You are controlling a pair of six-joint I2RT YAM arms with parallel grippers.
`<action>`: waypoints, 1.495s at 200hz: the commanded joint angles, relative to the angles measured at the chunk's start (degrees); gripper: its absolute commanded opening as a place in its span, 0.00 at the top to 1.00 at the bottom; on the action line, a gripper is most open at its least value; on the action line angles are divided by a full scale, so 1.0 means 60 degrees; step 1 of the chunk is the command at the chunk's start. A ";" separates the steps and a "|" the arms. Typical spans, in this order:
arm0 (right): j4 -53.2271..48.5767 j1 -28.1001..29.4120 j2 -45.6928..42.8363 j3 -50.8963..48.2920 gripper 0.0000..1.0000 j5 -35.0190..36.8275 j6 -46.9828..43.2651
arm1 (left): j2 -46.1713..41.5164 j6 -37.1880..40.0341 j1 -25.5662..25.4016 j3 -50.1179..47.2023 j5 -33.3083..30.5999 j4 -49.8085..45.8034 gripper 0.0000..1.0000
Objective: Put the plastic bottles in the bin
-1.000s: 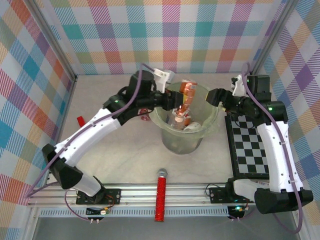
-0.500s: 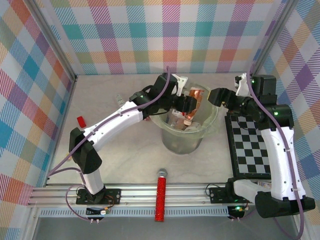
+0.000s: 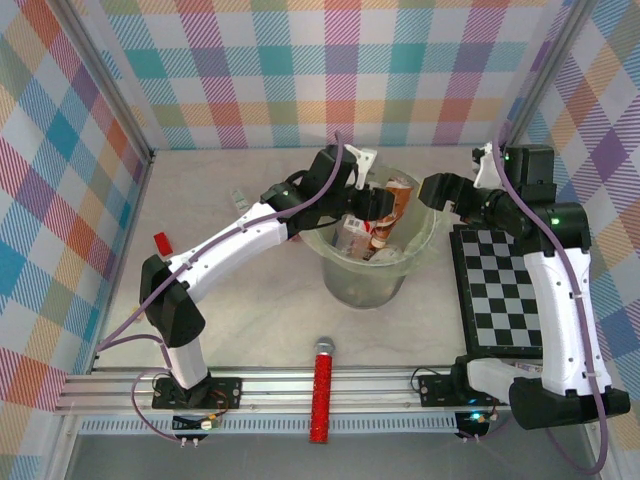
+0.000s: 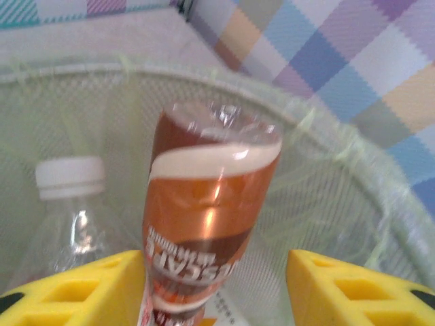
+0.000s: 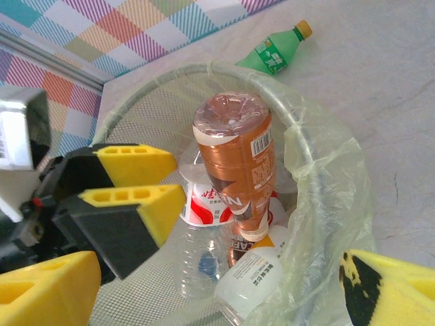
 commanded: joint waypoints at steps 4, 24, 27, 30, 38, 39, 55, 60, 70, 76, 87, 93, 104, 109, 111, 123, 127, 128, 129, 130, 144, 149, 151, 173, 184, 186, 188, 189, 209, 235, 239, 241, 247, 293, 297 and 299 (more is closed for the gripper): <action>-0.0136 -0.0048 0.0077 0.0137 0.09 -0.0300 -0.0119 | -0.0450 -0.0615 -0.0099 -0.0487 -0.0666 0.2492 0.49; -0.0150 -0.0043 0.0032 0.0090 0.09 -0.0291 -0.0078 | -0.0352 -0.0996 -0.0093 -0.0856 -0.0895 0.3950 0.53; -0.0157 -0.0043 0.0035 0.0092 0.09 -0.0297 -0.0078 | -0.0291 -0.1028 -0.0092 -0.0830 -0.0912 0.4028 0.53; -0.0168 -0.0043 0.0043 0.0084 0.09 -0.0301 -0.0077 | -0.0204 -0.1043 -0.0097 -0.0772 -0.0934 0.4082 0.54; -0.0187 -0.0052 0.0034 0.0078 0.10 -0.0310 -0.0078 | 0.0040 -0.1036 -0.0098 -0.0512 -0.0949 0.4021 0.54; -0.0194 -0.0046 0.0040 0.0077 0.10 -0.0307 -0.0078 | 0.0079 -0.1033 -0.0095 -0.0470 -0.0957 0.3996 0.54; -0.0188 -0.0041 -0.0018 0.0091 0.10 -0.0323 -0.0063 | 0.0715 -0.1027 -0.0063 0.0197 -0.0941 0.3607 0.56; -0.0187 -0.0048 -0.0040 0.0090 0.10 -0.0323 -0.0054 | 0.0915 -0.1043 -0.0050 0.0386 -0.0887 0.3498 0.57; -0.0187 -0.0045 -0.0076 0.0108 0.10 -0.0314 -0.0047 | 0.1229 -0.1059 -0.0035 0.0596 -0.0755 0.3265 0.59; -0.0187 -0.0048 -0.0088 0.0120 0.10 -0.0319 -0.0036 | 0.1356 -0.1059 -0.0033 0.0639 -0.0682 0.3175 0.60; -0.0185 -0.0042 -0.0142 0.0138 0.10 -0.0311 -0.0049 | 0.1524 -0.1039 -0.0039 0.0641 -0.0617 0.2968 0.62; -0.0201 -0.0052 -0.0157 0.0134 0.09 -0.0293 -0.0070 | 0.1577 -0.0989 -0.0041 0.0628 -0.0555 0.2860 0.63; -0.0227 -0.0052 -0.0142 0.0122 0.10 -0.0269 -0.0097 | 0.1647 -0.0858 -0.0049 0.0586 -0.0411 0.2570 0.66; -0.0238 -0.0051 -0.0126 0.0115 0.09 -0.0269 -0.0094 | 0.1653 -0.0809 -0.0053 0.0568 -0.0373 0.2421 0.66; -0.0240 -0.0050 -0.0118 0.0107 0.09 -0.0266 -0.0100 | 0.1655 -0.0792 -0.0049 0.0553 -0.0366 0.2371 0.67; -0.0151 -0.0041 -0.0122 0.0015 0.10 -0.0284 -0.0107 | 0.1614 -0.0739 -0.0063 0.0374 -0.0286 0.2147 0.69; -0.0132 -0.0050 -0.0114 -0.0008 0.10 -0.0286 -0.0093 | 0.1589 -0.0724 -0.0070 0.0259 -0.0257 0.2140 0.69; -0.0130 -0.0045 -0.0114 -0.0018 0.09 -0.0288 -0.0085 | 0.1571 -0.0716 -0.0066 0.0230 -0.0252 0.2140 0.70; -0.0122 -0.0043 -0.0108 -0.0023 0.09 -0.0289 -0.0096 | 0.1562 -0.0712 -0.0072 0.0201 -0.0249 0.2140 0.70; -0.0118 -0.0042 -0.0104 -0.0032 0.09 -0.0289 -0.0094 | 0.1550 -0.0717 -0.0074 0.0172 -0.0248 0.2147 0.70; -0.0010 -0.0050 -0.0084 -0.0124 0.09 -0.0336 -0.0046 | 0.1372 -0.0708 -0.0095 -0.0298 -0.0274 0.2279 0.70; 0.0035 -0.0042 -0.0073 -0.0155 0.10 -0.0366 -0.0022 | 0.1317 -0.0714 -0.0092 -0.0431 -0.0302 0.2320 0.70; 0.0052 -0.0048 -0.0064 -0.0169 0.10 -0.0382 -0.0016 | 0.1300 -0.0713 -0.0091 -0.0470 -0.0304 0.2320 0.70; 0.0163 -0.0047 0.0039 -0.0187 0.10 -0.0501 0.0067 | 0.1204 -0.0733 -0.0095 -0.0632 -0.0238 0.2340 0.71; 0.0209 -0.0041 0.0072 -0.0171 0.10 -0.0567 0.0096 | 0.1138 -0.0776 -0.0092 -0.0612 -0.0148 0.2406 0.71; 0.0220 -0.0044 0.0074 -0.0162 0.10 -0.0590 0.0094 | 0.1112 -0.0787 -0.0095 -0.0617 -0.0138 0.2433 0.71; 0.0230 -0.0049 0.0075 -0.0160 0.10 -0.0592 0.0108 | 0.1073 -0.0794 -0.0100 -0.0612 -0.0113 0.2451 0.71; 0.0234 -0.0052 0.0075 -0.0160 0.10 -0.0602 0.0103 | 0.1064 -0.0787 -0.0096 -0.0616 -0.0107 0.2464 0.71; 0.0250 -0.0048 0.0096 -0.0145 0.10 -0.0587 0.0142 | 0.0712 -0.0838 -0.0094 -0.0583 -0.0042 0.2686 0.65; 0.0166 -0.0048 0.0174 -0.0172 0.10 -0.0466 0.0124 | 0.0195 -0.0765 -0.0080 -0.0345 0.0008 0.2627 0.58; 0.0145 -0.0041 0.0185 -0.0184 0.10 -0.0438 0.0116 | 0.0102 -0.0749 -0.0078 -0.0307 -0.0008 0.2603 0.57; 0.0138 -0.0052 0.0198 -0.0187 0.10 -0.0429 0.0110 | 0.0070 -0.0733 -0.0088 -0.0292 -0.0015 0.2589 0.57; 0.0114 -0.0041 0.0229 -0.0209 0.10 -0.0390 0.0104 | -0.0078 -0.0666 -0.0077 -0.0245 -0.0039 0.2545 0.55; -0.0693 -0.0025 0.0634 0.0019 0.10 0.0819 -0.0391 | -0.1130 -0.0181 0.0075 -0.0128 -0.0642 0.1870 0.47; -0.0781 -0.0025 0.0666 0.0041 0.11 0.0933 -0.0437 | -0.1224 -0.0147 0.0130 -0.0148 -0.0718 0.1783 0.47; -0.0808 -0.0026 0.0692 0.0052 0.11 0.0994 -0.0471 | -0.1287 -0.0139 0.0165 -0.0168 -0.0738 0.1739 0.47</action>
